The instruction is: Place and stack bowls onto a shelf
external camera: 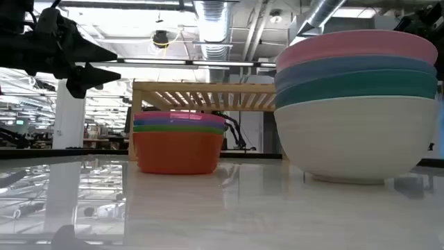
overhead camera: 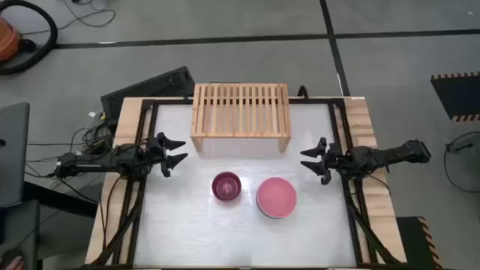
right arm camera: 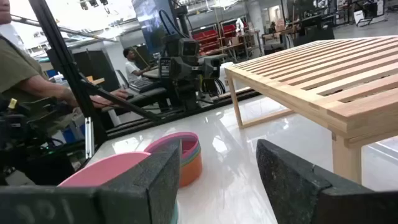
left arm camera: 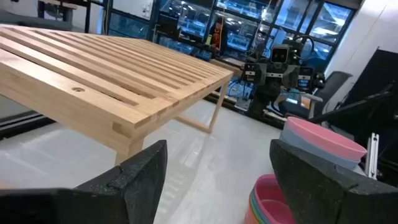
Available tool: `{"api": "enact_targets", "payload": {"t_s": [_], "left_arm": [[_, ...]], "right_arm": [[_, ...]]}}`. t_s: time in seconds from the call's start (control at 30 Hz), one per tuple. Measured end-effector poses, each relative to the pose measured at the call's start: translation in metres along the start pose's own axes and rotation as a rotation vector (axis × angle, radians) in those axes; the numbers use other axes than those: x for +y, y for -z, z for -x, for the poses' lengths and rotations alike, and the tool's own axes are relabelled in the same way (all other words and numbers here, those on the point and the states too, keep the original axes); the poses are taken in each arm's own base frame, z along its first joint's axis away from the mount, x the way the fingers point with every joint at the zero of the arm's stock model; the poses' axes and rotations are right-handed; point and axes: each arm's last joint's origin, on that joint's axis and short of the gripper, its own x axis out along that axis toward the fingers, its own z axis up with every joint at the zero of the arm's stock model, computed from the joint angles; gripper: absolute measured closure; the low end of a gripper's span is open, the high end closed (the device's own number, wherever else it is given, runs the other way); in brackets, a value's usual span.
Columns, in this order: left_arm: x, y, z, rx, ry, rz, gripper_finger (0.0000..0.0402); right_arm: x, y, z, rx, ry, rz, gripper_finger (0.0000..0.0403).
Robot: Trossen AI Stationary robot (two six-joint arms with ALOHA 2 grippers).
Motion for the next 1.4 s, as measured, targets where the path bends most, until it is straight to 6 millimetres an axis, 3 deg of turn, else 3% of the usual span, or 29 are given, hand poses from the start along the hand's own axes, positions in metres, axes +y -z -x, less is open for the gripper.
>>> {"api": "enact_targets", "payload": {"t_s": [1.13,1.4], "left_arm": [[0.0,0.0,0.0,0.0,-0.001,0.003,0.0132],[0.0016,-0.0037,0.0002,-0.055,-0.076,0.025,0.0132]], "right_arm": [[0.0,-0.0001,0.0,-0.001,-0.001,-0.001,0.0168],[0.0,-0.0001,0.0,-0.001,0.0,0.0,0.0168]]}}
